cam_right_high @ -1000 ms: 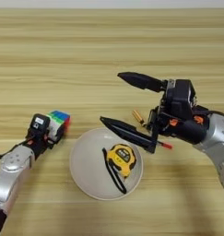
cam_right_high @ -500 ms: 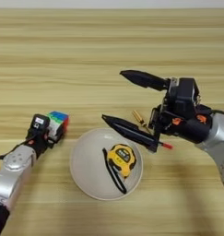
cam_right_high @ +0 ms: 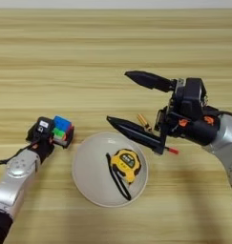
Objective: Move the objects on the table
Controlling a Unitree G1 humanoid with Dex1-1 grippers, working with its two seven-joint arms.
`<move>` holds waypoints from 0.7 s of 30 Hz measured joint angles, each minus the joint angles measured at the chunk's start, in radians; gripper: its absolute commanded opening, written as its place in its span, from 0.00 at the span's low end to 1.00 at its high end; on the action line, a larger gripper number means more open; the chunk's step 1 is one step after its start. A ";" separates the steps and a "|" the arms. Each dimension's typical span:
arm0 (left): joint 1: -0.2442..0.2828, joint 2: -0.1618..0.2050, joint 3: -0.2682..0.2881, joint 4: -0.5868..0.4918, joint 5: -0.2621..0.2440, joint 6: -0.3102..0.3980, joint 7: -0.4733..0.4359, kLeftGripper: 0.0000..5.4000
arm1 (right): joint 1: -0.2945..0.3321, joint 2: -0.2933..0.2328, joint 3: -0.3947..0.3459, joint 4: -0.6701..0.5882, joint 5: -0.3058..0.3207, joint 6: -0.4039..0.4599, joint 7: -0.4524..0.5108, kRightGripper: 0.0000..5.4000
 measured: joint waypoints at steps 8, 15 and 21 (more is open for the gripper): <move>-0.007 0.011 0.024 -0.096 -0.004 -0.060 -0.003 0.99 | 0.005 -0.002 0.020 0.036 -0.033 -0.001 0.002 1.00; -0.046 0.013 0.056 -0.092 -0.004 -0.156 0.002 0.99 | 0.067 -0.008 0.116 0.052 -0.175 0.015 -0.029 1.00; -0.066 0.012 0.074 -0.037 0.003 -0.219 0.028 0.99 | 0.132 -0.031 0.183 0.072 -0.367 0.023 -0.126 1.00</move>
